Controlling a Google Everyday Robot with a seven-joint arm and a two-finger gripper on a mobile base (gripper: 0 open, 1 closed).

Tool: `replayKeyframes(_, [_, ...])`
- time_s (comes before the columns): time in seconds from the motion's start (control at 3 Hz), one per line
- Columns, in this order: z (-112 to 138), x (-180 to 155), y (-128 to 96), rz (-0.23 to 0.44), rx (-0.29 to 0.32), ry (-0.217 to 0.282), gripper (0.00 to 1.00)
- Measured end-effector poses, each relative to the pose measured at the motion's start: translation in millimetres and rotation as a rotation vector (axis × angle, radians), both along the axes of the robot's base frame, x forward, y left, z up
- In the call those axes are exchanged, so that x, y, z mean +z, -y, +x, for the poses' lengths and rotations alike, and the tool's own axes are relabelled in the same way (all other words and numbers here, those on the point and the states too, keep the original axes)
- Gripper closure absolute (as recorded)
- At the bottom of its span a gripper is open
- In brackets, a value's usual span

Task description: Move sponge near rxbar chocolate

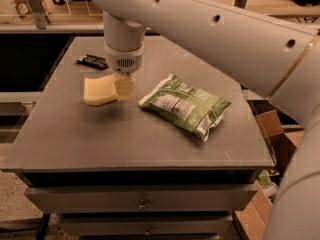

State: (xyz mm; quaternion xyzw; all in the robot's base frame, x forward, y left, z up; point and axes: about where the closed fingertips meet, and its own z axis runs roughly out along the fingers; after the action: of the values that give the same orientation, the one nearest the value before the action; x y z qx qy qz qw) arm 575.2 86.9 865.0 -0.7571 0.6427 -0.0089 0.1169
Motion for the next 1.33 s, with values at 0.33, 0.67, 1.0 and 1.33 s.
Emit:
replayKeyframes(0.33, [42.3, 17.3, -9.6, -0.029, -0.019, 0.020, 1.00])
replayKeyframes(0.67, [84.8, 27.3, -8.3, 0.022, -0.113, 0.023, 1.00])
replayKeyframes(1.0, [116.7, 22.1, -3.0, 0.073, -0.236, 0.005, 1.00])
replayKeyframes(1.33, [136.7, 6.6, 1.0, 0.124, -0.326, -0.025, 1.00])
